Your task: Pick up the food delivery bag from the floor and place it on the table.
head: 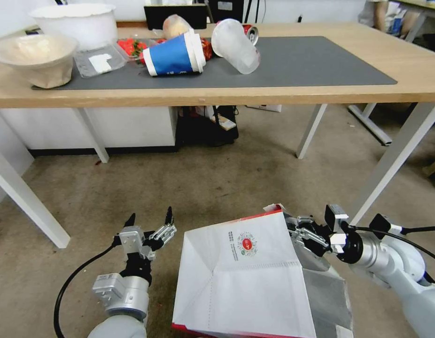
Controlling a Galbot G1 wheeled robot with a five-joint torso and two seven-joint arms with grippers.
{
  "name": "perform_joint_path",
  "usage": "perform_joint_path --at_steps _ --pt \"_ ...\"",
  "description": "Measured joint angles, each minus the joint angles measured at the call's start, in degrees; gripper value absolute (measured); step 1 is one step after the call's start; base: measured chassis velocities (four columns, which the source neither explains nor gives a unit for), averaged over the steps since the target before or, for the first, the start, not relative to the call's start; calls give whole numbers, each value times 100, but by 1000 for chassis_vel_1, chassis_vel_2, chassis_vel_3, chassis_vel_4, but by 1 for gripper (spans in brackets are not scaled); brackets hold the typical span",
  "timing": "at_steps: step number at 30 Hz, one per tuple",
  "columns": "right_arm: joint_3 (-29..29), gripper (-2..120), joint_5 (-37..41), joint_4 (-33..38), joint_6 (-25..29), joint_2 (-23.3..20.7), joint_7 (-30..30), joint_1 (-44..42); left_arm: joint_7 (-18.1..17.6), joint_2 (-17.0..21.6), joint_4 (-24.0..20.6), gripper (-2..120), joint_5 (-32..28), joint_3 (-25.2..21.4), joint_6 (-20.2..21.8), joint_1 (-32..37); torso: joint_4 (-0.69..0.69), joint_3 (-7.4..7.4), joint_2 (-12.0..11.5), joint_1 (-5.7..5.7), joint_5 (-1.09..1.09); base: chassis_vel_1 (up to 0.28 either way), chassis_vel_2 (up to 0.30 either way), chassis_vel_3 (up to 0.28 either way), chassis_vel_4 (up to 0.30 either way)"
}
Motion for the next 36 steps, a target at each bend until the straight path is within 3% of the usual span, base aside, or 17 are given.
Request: perform_joint_path --at_steps 36 --pt "21 0 -180 149 26 56 -41 -100 -77 36 -138 100 -27 -36 117 60 1 742 851 107 0 0 0 0 0"
